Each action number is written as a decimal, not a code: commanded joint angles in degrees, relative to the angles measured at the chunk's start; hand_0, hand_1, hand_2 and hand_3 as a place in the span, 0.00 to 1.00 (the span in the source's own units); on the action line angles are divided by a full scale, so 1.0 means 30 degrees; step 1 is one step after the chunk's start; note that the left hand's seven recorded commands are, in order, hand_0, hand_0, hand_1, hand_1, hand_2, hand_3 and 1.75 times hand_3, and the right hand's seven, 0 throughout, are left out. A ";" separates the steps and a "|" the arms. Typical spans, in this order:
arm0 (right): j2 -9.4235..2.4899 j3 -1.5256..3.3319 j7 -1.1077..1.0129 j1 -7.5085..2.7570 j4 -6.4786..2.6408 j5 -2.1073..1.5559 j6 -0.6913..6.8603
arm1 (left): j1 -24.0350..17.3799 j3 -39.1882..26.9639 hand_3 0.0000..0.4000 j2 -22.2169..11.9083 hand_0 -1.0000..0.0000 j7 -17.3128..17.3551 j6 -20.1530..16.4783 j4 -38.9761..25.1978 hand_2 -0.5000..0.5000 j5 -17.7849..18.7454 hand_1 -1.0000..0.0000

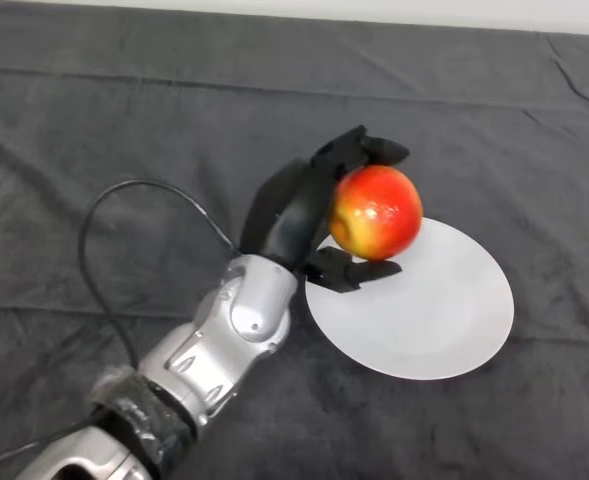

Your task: Move the apple to the plate

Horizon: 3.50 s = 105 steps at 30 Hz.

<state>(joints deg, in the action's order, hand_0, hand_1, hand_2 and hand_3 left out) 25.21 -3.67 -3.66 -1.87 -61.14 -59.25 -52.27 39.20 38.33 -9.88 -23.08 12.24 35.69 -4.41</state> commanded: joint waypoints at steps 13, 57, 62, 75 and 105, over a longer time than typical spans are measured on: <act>-0.3177 0.1469 0.0037 -0.1753 -0.2160 -0.0364 0.2333 | 0.3080 0.4287 1.00 0.1368 0.00 -0.1497 0.1175 0.3232 0.50 0.1983 0.00; -0.3135 0.1903 -0.0182 -0.1583 -0.2535 -0.0965 0.2102 | 0.5018 0.5570 0.00 0.1065 1.00 -0.6348 0.5219 0.6683 0.50 0.4279 1.00; -0.3131 0.1939 -0.0192 -0.1575 -0.2552 -0.1009 0.2087 | 0.4747 0.4680 0.00 0.0386 1.00 -0.6838 0.5999 0.6461 0.50 0.4222 1.00; -0.3122 0.2004 -0.0196 -0.1572 -0.2560 -0.1079 0.2069 | 0.3304 0.1855 0.00 -0.2443 1.00 -0.7389 0.6985 0.4509 0.50 0.3586 1.00; -0.3121 0.1947 -0.0085 -0.1657 -0.2379 -0.0941 0.2141 | -0.4130 -0.6551 0.00 -0.9692 1.00 -0.6522 0.6012 -0.3912 0.50 0.3685 1.00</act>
<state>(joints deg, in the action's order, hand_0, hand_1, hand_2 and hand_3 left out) 25.65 -1.46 -4.28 -1.60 -62.89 -61.65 -53.33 28.33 18.91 -36.62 -42.76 30.64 25.69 6.52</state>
